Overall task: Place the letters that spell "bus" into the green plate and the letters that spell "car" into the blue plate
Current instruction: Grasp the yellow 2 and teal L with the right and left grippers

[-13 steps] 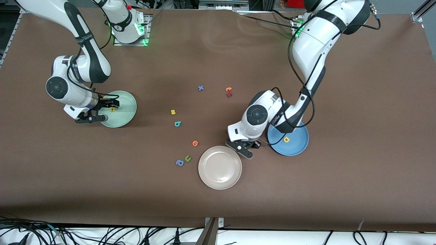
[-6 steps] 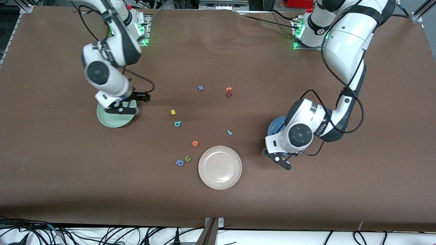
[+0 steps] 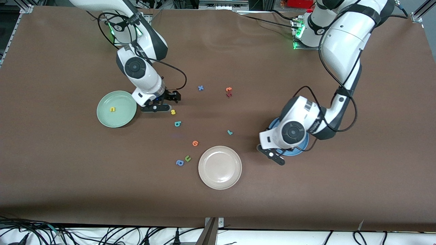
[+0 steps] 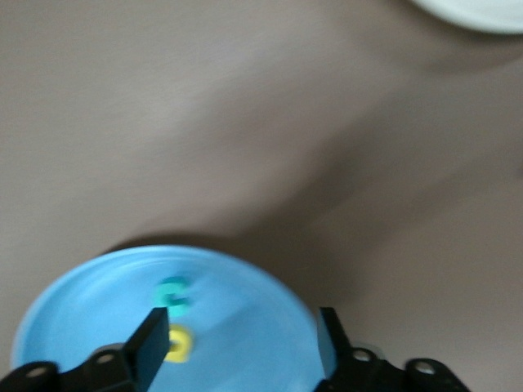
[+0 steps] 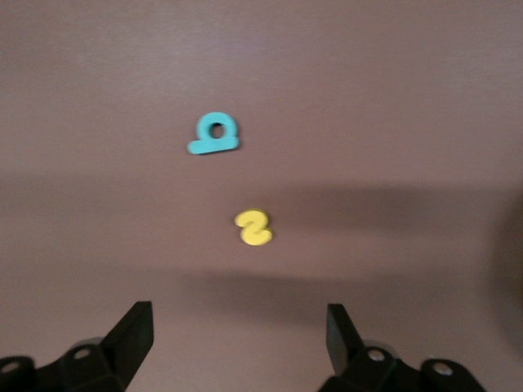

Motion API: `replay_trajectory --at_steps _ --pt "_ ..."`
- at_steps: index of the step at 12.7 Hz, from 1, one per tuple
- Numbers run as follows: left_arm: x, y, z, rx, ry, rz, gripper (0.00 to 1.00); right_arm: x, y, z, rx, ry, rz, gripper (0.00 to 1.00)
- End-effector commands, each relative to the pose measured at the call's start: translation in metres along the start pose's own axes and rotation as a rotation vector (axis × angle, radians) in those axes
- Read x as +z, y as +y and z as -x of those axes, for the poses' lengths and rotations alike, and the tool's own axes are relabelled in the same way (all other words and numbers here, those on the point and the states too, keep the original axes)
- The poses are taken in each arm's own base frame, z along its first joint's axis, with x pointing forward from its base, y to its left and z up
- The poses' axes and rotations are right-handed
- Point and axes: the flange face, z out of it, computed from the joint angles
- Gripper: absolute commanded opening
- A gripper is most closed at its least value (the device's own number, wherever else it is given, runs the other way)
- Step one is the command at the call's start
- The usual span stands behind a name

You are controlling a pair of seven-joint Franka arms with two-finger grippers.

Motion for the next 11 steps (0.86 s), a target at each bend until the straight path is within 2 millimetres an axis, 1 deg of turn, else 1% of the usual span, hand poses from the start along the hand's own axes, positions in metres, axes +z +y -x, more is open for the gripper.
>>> replay_trajectory --at_steps 1,2,3,5,7,8,9,10,11 --pt "-0.010 0.060 -0.004 -0.129 0.016 -0.009 1.00 0.022 -0.013 -0.007 -0.023 0.014 -0.023 0.90" --pt "-0.004 0.088 -0.008 -0.155 0.023 -0.013 1.00 0.025 -0.010 -0.009 -0.055 0.024 0.003 0.88" --pt "0.000 0.111 -0.013 -0.172 0.061 -0.006 1.00 0.029 -0.003 -0.011 -0.084 0.035 0.032 0.88" --pt "0.016 0.134 -0.022 -0.291 0.109 0.030 1.00 0.037 -0.003 -0.011 -0.112 0.038 0.047 0.88" --pt "0.036 0.158 -0.029 -0.407 0.146 0.066 1.00 0.045 -0.002 -0.011 -0.112 0.041 0.037 0.83" --pt "0.048 0.170 -0.030 -0.409 0.157 0.071 1.00 0.049 -0.003 -0.012 -0.096 0.046 0.027 0.83" --pt "0.056 0.176 -0.031 -0.394 0.167 0.063 0.95 0.051 -0.005 -0.012 -0.094 0.053 0.017 0.83" --pt "0.061 0.174 -0.033 -0.387 0.177 0.052 0.85 0.055 -0.003 -0.012 -0.096 0.053 0.017 0.78" --pt "0.064 0.178 -0.033 -0.379 0.178 0.047 0.77 0.060 0.000 -0.014 -0.102 0.055 0.024 0.76"
